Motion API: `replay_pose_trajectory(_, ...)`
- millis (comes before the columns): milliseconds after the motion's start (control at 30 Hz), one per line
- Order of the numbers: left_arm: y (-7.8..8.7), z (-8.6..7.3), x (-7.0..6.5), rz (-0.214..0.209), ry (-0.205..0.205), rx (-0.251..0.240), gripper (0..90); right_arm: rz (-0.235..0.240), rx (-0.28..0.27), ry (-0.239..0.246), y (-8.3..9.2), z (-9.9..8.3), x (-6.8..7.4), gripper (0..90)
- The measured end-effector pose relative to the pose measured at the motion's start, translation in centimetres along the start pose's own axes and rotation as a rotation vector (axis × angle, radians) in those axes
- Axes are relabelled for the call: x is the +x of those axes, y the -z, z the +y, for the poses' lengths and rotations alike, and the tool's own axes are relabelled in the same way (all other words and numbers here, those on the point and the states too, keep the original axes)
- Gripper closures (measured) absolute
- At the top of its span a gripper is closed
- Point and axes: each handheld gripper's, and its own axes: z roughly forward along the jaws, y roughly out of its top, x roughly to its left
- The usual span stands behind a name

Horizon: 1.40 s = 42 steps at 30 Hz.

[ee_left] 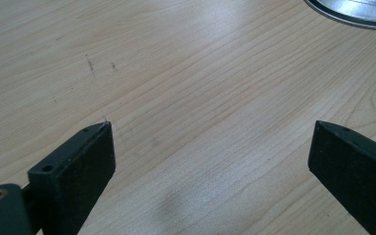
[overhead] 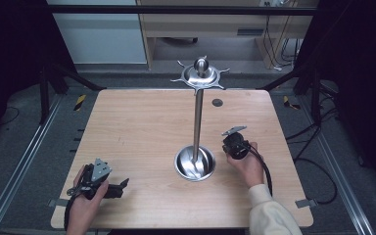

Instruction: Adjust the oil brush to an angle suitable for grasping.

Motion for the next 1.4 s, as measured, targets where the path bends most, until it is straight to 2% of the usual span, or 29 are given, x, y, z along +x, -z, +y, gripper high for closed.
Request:
replay_pose_trajectory(233, 0.0, 0.0, -0.1, -0.002, -0.004, 0.003, 3.2, -0.008, 0.041, -0.034, -0.7, -0.6, -0.7, 90.0)
replay_pose_trajectory(633, -0.1, 0.0, -0.1, -0.003, -0.005, 0.003, 3.2, -0.016, 0.073, -0.030, -1.1, -0.9, -0.9, 90.0)
replay_pose_trajectory(733, -0.1, 0.0, -0.1, -0.003, -0.005, 0.003, 3.2, -0.016, 0.075, -0.042, -1.1, -1.0, -0.9, 90.0)
replay_pose_trajectory(900, 0.0, 0.0, 0.0, -0.001, 0.001, 0.001, 3.2, -0.040, 0.081, -0.037, -1.1, -1.0, -1.0, 90.0)
replay_pose_trajectory(967, 0.0, 0.0, 0.0, -0.001, 0.001, 0.000, 3.2, -0.074, 0.092, -0.018, -1.1, -1.0, -1.0, 90.0)
replay_pose_trajectory(1067, 0.0, 0.0, -0.1, -0.001, -0.004, 0.004, 3.2, -0.101, 0.101, -0.030, -1.0, -1.0, -1.3, 90.0)
replay_pose_trajectory(1133, 0.0, 0.0, -0.1, 0.003, -0.001, 0.003, 3.2, -0.081, 0.089, -0.064, -0.8, -1.2, -1.5, 90.0)
replay_pose_trajectory(1267, 0.2, -0.2, 0.0, 0.006, 0.005, 0.005, 3.2, -0.054, 0.072, -0.086, 0.5, -1.0, -1.7, 88.4)
replay_pose_trajectory(1333, 0.3, -0.2, 0.1, 0.007, 0.009, 0.004, 3.2, -0.038, 0.076, -0.099, 1.4, -0.9, -1.9, 87.2)
replay_pose_trajectory(1367, 0.3, -0.2, 0.1, 0.007, 0.011, 0.001, 3.2, -0.035, 0.094, -0.114, 2.3, -0.8, -2.1, 83.9)
replay_pose_trajectory(1400, 0.3, -0.2, 0.1, 0.007, 0.011, 0.003, 3.2, -0.035, 0.094, -0.114, 2.3, -0.8, -2.1, 83.9)
